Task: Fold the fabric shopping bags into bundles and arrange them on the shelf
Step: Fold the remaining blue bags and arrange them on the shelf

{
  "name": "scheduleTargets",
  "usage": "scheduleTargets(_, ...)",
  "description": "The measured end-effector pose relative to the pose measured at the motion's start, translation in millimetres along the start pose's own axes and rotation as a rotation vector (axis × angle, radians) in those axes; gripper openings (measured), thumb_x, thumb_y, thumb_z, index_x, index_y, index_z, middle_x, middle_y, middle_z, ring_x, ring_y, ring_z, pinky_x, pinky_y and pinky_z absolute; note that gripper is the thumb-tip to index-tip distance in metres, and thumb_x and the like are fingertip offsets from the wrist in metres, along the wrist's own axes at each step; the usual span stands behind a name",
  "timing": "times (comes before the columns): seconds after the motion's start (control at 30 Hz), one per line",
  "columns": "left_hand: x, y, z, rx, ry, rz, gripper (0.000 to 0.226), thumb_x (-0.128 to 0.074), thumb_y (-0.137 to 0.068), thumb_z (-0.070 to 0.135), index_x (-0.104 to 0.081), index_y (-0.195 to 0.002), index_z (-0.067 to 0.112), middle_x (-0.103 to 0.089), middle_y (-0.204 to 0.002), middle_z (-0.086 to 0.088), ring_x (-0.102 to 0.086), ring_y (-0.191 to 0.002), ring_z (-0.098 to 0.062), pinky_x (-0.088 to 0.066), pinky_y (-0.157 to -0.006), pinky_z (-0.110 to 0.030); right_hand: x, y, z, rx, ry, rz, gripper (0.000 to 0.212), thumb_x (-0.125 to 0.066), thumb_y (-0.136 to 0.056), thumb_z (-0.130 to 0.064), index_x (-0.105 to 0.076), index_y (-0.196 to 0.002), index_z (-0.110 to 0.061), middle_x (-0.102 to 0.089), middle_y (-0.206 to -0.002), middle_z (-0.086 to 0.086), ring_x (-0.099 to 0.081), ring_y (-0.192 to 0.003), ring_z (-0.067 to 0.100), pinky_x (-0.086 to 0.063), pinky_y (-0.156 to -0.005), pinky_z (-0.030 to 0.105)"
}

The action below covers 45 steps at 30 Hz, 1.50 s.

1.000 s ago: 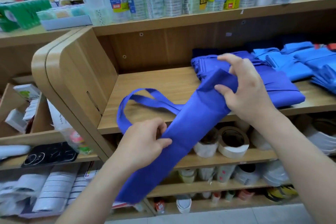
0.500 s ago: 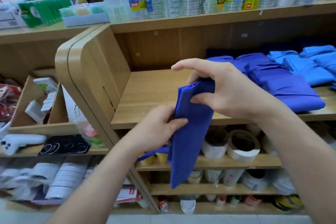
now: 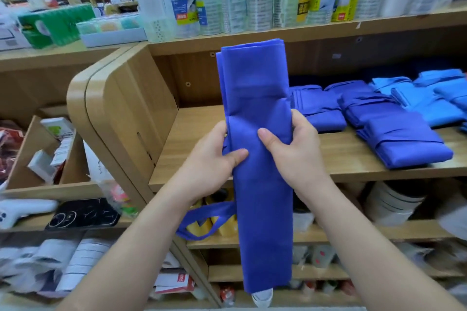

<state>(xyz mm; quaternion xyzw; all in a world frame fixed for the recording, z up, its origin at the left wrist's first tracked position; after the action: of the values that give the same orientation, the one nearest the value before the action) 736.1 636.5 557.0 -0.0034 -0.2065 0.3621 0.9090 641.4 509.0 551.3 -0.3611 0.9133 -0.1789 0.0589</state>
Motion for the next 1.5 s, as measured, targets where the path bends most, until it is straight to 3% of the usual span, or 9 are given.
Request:
scheduleTargets(0.17,12,-29,-2,0.029,-0.042,0.235,0.035,-0.057,-0.092,-0.002,-0.059,-0.12,0.02,-0.067,-0.119,0.005,-0.063,-0.112,-0.015,-0.051,-0.098,-0.042,-5,-12,-2,0.19,0.371,-0.19,0.085,-0.071,-0.087,-0.012,-0.02,-0.151,-0.033,-0.047,-0.139,-0.013,-0.05,-0.117,0.007,-0.041,-0.1,0.027)
scheduleTargets(0.43,38,-40,-14,-0.108,-0.86,0.315,0.065,-0.074,-0.078,0.007,-0.047,-0.137,0.016,-0.056,-0.128,-0.008,-0.052,-0.119,-0.03,-0.041,-0.095,-0.036,-18,-46,40,0.105,0.81,-0.446,0.065,-0.071,-0.087,-0.017,-0.041,-0.142,-0.035,-0.06,-0.129,0.005,-0.055,-0.115,0.028,-0.042,-0.09,0.033)
scheduleTargets(0.53,39,-9,-16,-0.471,-0.887,0.015,0.058,-0.062,-0.075,0.0,-0.059,-0.132,0.015,-0.051,-0.141,-0.008,-0.045,-0.132,-0.025,-0.039,-0.108,-0.036,-18,-53,53,0.092,0.803,-0.465,0.061,-0.071,-0.087,-0.019,-0.044,-0.139,-0.037,-0.057,-0.128,0.003,-0.054,-0.116,0.028,-0.043,-0.097,0.036)
scheduleTargets(0.67,26,28,-38,-0.236,-0.851,-0.499,0.09,-0.054,-0.072,0.011,-0.02,-0.155,0.026,-0.009,-0.161,0.013,-0.002,-0.149,-0.001,-0.006,-0.12,-0.02,-18,-49,49,0.271,0.896,-0.36,0.048,-0.074,-0.083,-0.019,-0.057,-0.127,-0.031,-0.036,-0.107,-0.002,-0.042,-0.104,0.022,-0.039,-0.095,0.034)
scheduleTargets(0.83,17,22,-65,-0.368,-0.857,-0.137,0.072,-0.058,-0.07,0.016,-0.049,-0.141,0.02,-0.049,-0.147,0.003,-0.045,-0.136,-0.016,-0.044,-0.106,-0.042,-15,-45,52,0.406,0.761,-0.521,0.018,-0.062,-0.085,-0.004,-0.072,-0.096,-0.014,-0.063,-0.099,0.004,-0.06,-0.095,0.026,-0.049,-0.087,0.041)
scheduleTargets(0.97,17,11,-42,-0.298,-0.595,0.222,0.039,-0.051,-0.085,0.019,-0.069,-0.117,0.008,-0.07,-0.116,-0.007,-0.062,-0.111,-0.027,-0.045,-0.075,-0.008,12,-38,36,0.309,0.786,-0.699,0.039,-0.057,-0.081,0.002,-0.071,-0.114,-0.014,-0.07,-0.116,-0.003,-0.063,-0.111,0.016,-0.047,-0.097,0.03)
scheduleTargets(1.03,21,11,-35,-0.327,-0.515,0.36,0.029,-0.05,-0.091,0.03,-0.069,-0.102,0.012,-0.071,-0.098,-0.003,-0.064,-0.091,-0.032,-0.047,-0.064,-0.017,26,-26,25,0.206,0.75,-0.809,0.035,-0.067,-0.082,-0.012,-0.07,-0.115,-0.022,-0.069,-0.113,-0.014,-0.062,-0.104,0.003,-0.046,-0.09,0.02)
scheduleTargets(1.17,13,14,-34,-0.163,-0.508,0.193,0.018,-0.057,-0.094,0.038,-0.057,-0.081,0.025,-0.063,-0.075,0.008,-0.06,-0.08,-0.025,-0.041,-0.066,-0.035,28,-3,23,-0.003,0.477,-0.54,0.041,-0.06,-0.086,-0.057,-0.071,-0.084,-0.018,-0.065,-0.067,-0.015,-0.056,-0.061,0.004,-0.045,-0.061,0.033)
scheduleTargets(1.5,-4,21,-11,0.056,-0.827,0.387,0.048,-0.056,-0.095,0.043,-0.042,-0.137,0.025,-0.063,-0.092,0.004,-0.058,-0.08,-0.021,-0.032,-0.063,-0.029,1,14,24,0.114,0.697,-0.161,0.055,-0.065,-0.091,-0.034,-0.039,-0.139,-0.032,-0.058,-0.079,-0.015,-0.055,-0.066,0.005,-0.039,-0.061,0.024)
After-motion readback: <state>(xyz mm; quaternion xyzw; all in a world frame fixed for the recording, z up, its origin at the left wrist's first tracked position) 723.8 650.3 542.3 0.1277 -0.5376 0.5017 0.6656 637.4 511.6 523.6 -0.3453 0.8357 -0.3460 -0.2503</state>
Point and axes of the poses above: each hand's wrist, its own y-axis away from the middle knuckle, its own x-axis out of the back of the hand, z = x × y, the point moved 2 cm from there along -y, towards the middle knuckle
